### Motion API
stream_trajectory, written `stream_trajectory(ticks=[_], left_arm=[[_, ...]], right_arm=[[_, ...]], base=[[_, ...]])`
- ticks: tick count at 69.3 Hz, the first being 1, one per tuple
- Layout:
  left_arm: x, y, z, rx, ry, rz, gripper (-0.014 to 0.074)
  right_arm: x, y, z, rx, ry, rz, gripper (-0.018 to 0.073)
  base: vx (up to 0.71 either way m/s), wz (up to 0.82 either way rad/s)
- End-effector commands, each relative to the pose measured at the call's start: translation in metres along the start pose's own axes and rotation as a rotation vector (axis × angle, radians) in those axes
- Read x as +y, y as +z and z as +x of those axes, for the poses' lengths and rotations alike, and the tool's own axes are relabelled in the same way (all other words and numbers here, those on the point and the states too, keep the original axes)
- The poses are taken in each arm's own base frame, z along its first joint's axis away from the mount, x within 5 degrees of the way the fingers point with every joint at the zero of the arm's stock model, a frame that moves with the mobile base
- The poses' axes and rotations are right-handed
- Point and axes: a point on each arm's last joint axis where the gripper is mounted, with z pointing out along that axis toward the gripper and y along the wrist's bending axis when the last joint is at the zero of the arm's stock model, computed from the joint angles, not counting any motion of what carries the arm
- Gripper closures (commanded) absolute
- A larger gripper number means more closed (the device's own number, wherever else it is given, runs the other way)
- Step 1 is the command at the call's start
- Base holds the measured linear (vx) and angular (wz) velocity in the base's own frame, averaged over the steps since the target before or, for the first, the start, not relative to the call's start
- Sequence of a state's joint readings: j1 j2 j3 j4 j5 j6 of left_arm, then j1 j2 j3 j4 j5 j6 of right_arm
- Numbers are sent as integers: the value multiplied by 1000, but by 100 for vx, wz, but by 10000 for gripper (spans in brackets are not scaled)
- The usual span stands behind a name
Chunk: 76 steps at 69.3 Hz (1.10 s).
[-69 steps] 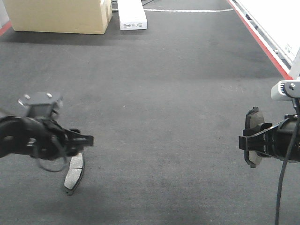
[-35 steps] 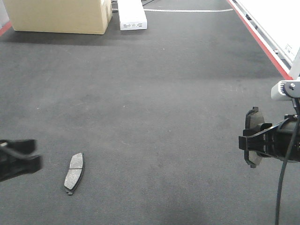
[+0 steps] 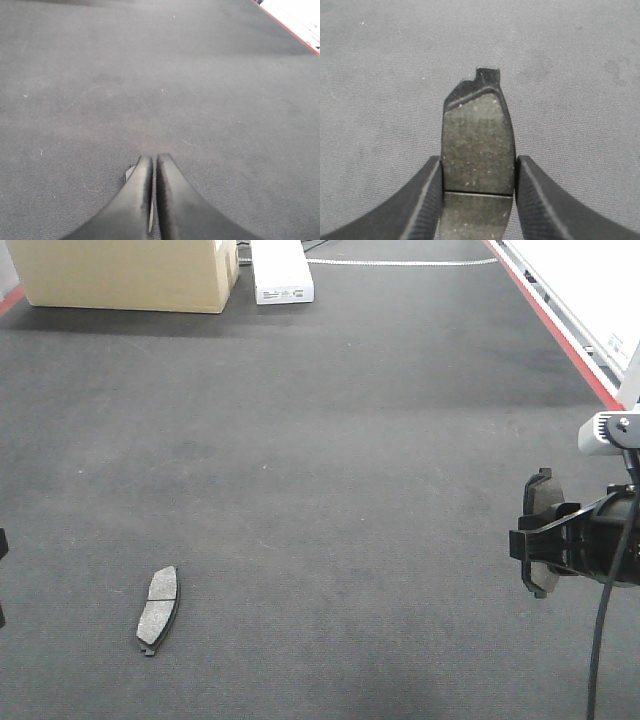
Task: Move and align brake pads A on conveyor
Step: 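Lower the right gripper with its pad toward the belt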
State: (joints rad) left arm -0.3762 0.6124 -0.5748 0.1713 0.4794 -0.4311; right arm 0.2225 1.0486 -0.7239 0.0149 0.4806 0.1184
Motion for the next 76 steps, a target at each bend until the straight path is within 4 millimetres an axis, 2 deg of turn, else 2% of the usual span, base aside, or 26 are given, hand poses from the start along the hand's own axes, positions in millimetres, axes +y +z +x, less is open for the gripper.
stream_trajectory(ticks=[1,47,56,70,76], left_arm=[[-4,-3,-11,-75,10,33,604],[-4,-3,-11,-74,9,34,603],[-4,-3,-11,-74,9,34,603],[-4,-3,-11,-74,9,34,603],[-4,-3,-11,-74,9,34,603]], right_arm=[[1,-10,-16,-125,-7,-11,500],[3,-10,-16,-123,20,-25,500],[5,-7,-22,-81,36,-33,500],[8,22,-34,154,29,-13,499],[19,39,-35,219,-1,-29,499]], base=[[0,0],[0,0],[0,0],[0,0],[0,0]])
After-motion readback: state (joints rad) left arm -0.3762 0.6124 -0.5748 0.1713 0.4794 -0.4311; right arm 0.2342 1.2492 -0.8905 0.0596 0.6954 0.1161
